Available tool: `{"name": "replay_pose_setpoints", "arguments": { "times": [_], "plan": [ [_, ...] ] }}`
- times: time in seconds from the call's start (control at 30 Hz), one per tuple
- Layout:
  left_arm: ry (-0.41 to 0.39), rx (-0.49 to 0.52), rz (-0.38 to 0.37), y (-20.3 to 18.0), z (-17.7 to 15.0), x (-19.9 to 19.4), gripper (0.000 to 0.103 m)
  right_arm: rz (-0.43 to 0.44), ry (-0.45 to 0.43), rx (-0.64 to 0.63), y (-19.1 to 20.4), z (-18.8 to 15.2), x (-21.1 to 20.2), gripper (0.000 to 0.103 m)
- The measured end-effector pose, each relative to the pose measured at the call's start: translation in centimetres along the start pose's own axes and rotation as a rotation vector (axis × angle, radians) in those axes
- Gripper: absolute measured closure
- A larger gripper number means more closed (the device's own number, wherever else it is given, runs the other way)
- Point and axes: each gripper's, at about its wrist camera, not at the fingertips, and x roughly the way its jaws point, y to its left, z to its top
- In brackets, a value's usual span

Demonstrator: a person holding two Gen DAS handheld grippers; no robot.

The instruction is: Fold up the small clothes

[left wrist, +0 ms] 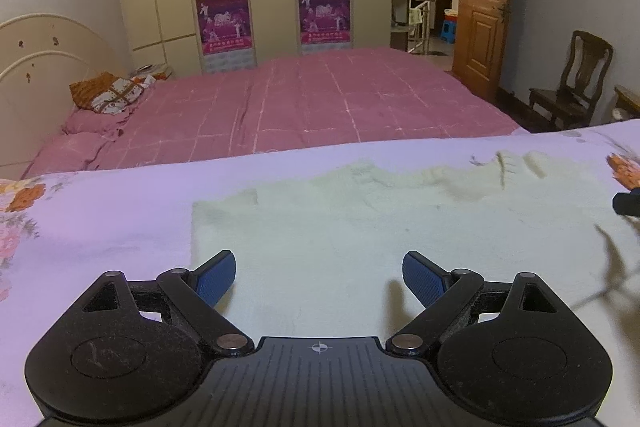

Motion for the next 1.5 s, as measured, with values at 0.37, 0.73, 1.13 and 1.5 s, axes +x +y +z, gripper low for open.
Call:
{"name": "replay_pose_setpoints", "arguments": {
  "times": [0.37,0.73,1.13,1.5],
  "plan": [
    [0.086,-0.088,-0.135,6.8,-10.9,-12.2,0.037,0.115,0.079,0.176,-6.8,-7.7,-12.5,0.071],
    [0.225,-0.381,-0.253,10.0,-20.8,-22.6,0.059,0.192,0.175,0.371,-9.4,-15.9,-22.0,0.080],
    [0.236,-0.602,-0.299,9.6,-26.8,-28.8,0.053,0.303,0.238,0.543,-9.5,-22.5,-27.7,0.075],
    [0.253,-0.780,-0.379,7.6,-31.3,-30.2,0.053,0.378,0.268,0.707,-11.3,-25.7,-30.0,0.061]
  ]
}}
